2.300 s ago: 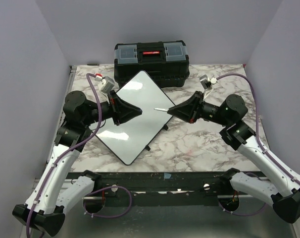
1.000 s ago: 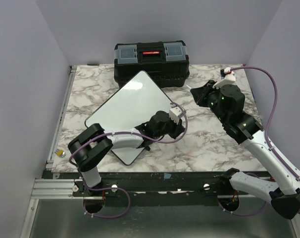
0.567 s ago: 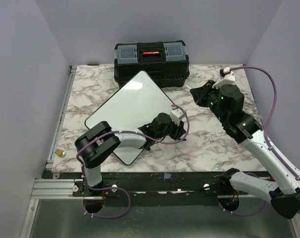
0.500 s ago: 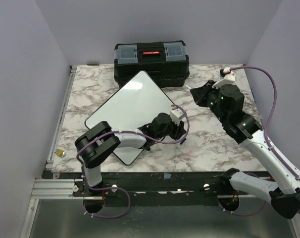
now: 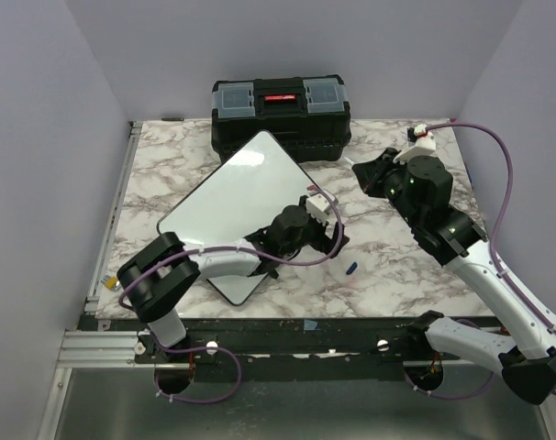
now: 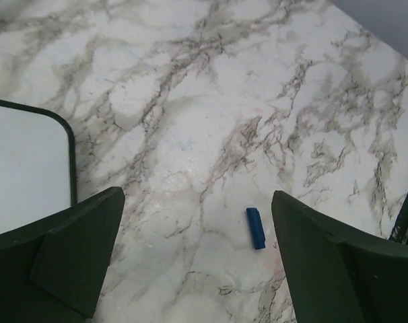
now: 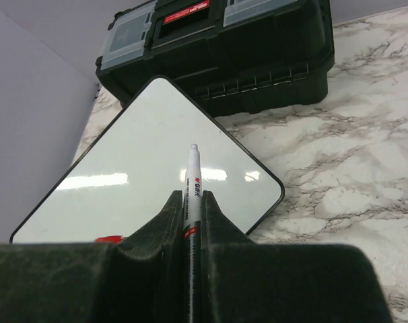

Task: Write a sentence on the whiteboard
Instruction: Place the pen cap at the center of the board, then move the whiteboard to the center of the board, then hold the whiteboard on the whiteboard stand, then write a sentence on the whiteboard.

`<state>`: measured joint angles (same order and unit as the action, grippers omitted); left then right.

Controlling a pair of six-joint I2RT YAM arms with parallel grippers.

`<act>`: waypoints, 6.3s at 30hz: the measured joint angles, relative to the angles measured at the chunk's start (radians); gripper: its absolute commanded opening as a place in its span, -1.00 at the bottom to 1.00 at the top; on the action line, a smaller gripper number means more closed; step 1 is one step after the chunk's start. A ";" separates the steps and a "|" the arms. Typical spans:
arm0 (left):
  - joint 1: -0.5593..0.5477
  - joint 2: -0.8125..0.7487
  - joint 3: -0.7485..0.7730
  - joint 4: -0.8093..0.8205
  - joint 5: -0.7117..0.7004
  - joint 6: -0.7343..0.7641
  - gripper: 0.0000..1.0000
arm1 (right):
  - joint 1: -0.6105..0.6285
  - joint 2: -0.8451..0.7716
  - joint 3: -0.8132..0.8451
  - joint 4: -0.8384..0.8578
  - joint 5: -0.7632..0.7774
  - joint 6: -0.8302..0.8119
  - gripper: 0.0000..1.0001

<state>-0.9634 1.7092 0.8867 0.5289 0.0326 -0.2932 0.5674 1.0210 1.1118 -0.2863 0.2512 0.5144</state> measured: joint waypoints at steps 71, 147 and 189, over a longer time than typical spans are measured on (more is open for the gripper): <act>0.840 -0.529 -0.085 -0.633 0.276 -0.231 0.75 | 0.000 0.080 0.058 0.040 -0.242 0.019 -0.99; 0.753 -0.032 0.443 -0.989 0.779 0.121 -0.25 | 0.000 0.098 0.041 0.000 -0.329 -0.021 -0.99; 0.752 -0.097 0.406 -0.955 0.827 0.009 -1.00 | 0.277 0.269 0.057 0.000 -0.366 -0.117 -0.99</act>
<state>-0.2119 1.6127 1.2930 -0.4259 0.8600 -0.2844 0.8440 1.2896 1.1687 -0.2863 -0.1146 0.3969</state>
